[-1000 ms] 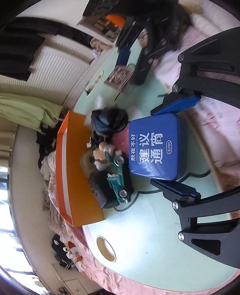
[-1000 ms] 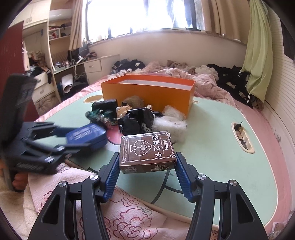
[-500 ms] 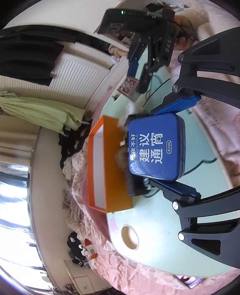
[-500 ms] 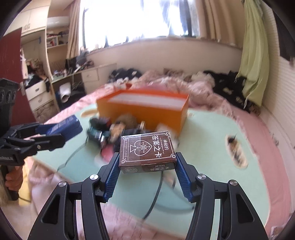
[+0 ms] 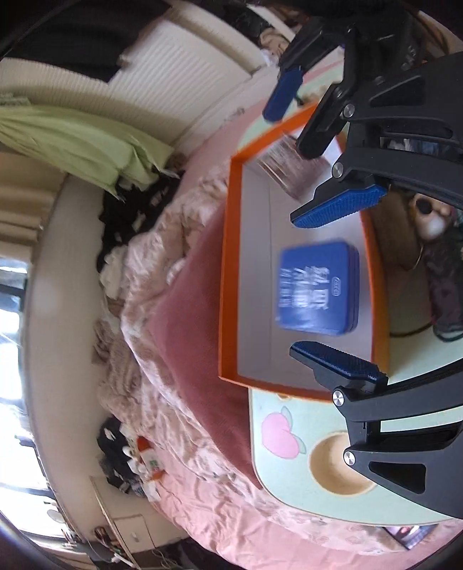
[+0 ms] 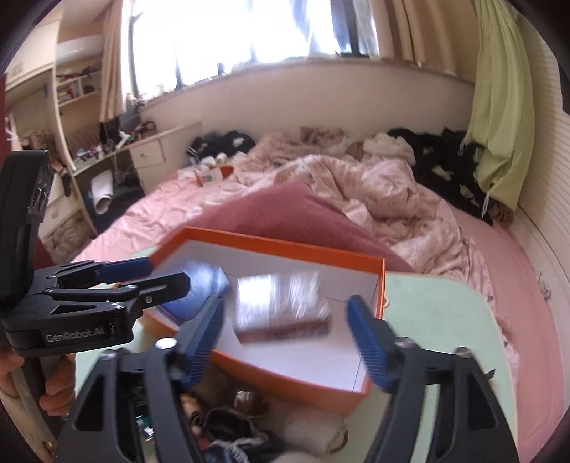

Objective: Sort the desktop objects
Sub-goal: 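Lower the blue tin into the orange box with left while right lowers the card box in, then open both grippers and withdraw them from the orange box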

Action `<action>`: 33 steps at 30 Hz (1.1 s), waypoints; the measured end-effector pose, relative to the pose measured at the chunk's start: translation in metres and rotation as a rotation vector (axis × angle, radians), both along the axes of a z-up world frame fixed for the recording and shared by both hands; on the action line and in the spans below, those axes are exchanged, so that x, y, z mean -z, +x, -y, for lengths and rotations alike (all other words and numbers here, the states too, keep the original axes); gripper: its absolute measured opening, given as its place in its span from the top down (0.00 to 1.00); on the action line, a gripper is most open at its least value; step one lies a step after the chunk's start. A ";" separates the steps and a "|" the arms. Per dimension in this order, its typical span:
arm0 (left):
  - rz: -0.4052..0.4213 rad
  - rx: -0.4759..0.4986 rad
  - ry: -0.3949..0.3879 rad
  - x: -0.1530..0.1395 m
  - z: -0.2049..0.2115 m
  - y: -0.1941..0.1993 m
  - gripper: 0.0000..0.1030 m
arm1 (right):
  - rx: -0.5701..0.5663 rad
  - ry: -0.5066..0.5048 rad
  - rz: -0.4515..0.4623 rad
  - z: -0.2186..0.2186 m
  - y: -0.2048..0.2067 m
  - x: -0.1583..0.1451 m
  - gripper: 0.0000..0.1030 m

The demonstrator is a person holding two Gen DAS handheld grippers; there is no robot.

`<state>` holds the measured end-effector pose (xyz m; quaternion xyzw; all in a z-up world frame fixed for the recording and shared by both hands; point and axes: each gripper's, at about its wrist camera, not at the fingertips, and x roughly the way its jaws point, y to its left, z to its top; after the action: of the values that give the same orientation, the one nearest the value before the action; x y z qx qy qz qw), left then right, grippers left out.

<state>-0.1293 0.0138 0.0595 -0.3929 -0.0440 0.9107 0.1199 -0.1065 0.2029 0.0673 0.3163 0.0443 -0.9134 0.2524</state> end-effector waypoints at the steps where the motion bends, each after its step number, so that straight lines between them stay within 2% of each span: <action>1: 0.004 -0.015 -0.017 0.004 0.000 -0.001 0.35 | 0.011 -0.002 0.009 -0.001 -0.001 0.004 0.21; 3: 0.004 -0.018 -0.024 0.010 0.000 0.001 0.33 | 0.006 -0.013 0.054 -0.003 -0.003 0.015 0.21; 6: -0.003 -0.024 -0.058 0.014 -0.004 0.007 0.31 | -0.011 0.041 0.012 0.000 0.003 0.015 0.20; 8: -0.006 -0.019 -0.075 0.014 -0.008 0.013 0.31 | -0.009 0.043 0.033 -0.003 0.003 0.013 0.20; 16: -0.037 0.023 -0.051 0.011 -0.015 0.046 0.31 | -0.036 0.052 0.029 -0.018 0.016 0.013 0.20; 21: -0.035 0.034 -0.039 0.008 -0.016 0.051 0.31 | -0.053 0.045 0.024 -0.023 0.019 0.013 0.20; 23: -0.079 0.026 -0.035 -0.001 -0.012 0.062 0.31 | -0.055 0.013 0.016 -0.028 0.021 0.011 0.20; 27: -0.225 0.044 -0.061 -0.026 -0.008 0.107 0.30 | -0.059 -0.077 -0.060 -0.045 0.050 -0.006 0.20; 28: -0.240 0.056 -0.074 -0.029 -0.008 0.119 0.23 | -0.062 -0.075 -0.082 -0.050 0.065 -0.012 0.20; 29: -0.244 0.071 -0.087 -0.030 -0.009 0.131 0.19 | -0.065 -0.069 -0.091 -0.052 0.074 -0.014 0.19; 33: -0.222 0.126 -0.103 -0.012 -0.006 0.168 0.18 | -0.095 -0.010 -0.103 -0.061 0.119 -0.007 0.10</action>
<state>0.0383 0.0197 0.0720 -0.2971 0.0413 0.9403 0.1605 0.0123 0.2639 0.0741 0.2649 0.0675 -0.9157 0.2944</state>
